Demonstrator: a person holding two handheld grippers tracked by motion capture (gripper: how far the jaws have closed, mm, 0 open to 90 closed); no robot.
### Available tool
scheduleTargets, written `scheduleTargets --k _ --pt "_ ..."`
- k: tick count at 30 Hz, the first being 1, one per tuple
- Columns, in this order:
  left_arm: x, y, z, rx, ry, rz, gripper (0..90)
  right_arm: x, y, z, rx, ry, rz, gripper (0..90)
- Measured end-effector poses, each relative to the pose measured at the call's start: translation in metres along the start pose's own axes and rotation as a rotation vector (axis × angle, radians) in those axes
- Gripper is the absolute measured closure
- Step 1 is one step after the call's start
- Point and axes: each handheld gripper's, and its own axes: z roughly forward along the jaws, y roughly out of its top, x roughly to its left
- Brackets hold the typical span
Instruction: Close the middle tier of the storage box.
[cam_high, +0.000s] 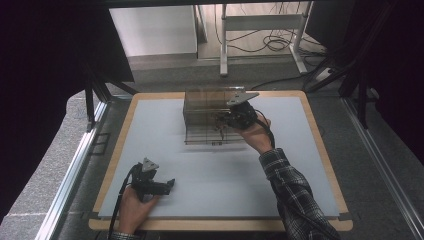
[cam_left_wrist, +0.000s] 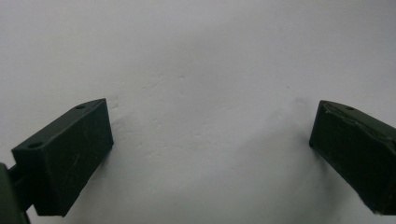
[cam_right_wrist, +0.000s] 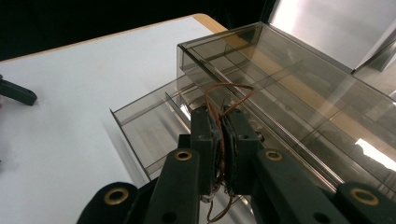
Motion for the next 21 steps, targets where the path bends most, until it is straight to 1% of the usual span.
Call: scheduleTargets --k 1,2,6,11,20,21 --pt "0.0 0.0 0.0 0.005 -0.001 0.005 0.0 0.0 -0.001 0.001 0.002 -0.001 0.0 82.5" --pt "0.0 0.0 0.0 -0.001 0.0 -0.001 0.0 0.0 -0.002 0.002 0.005 -0.002 0.002 82.5" --pt "0.0 0.0 0.0 0.001 -0.001 0.001 0.0 0.0 -0.005 0.007 0.015 0.001 0.002 82.5" --pt "0.0 0.0 0.0 0.001 0.0 0.002 0.0 0.001 -0.007 0.013 0.016 0.013 0.005 82.5" --pt "0.0 0.0 0.0 -0.001 -0.001 0.0 0.0 0.006 -0.014 0.025 0.032 0.034 0.006 82.5" --pt "0.0 0.0 0.0 0.003 0.0 0.005 0.0 0.006 -0.015 0.027 0.035 0.036 0.009 82.4"
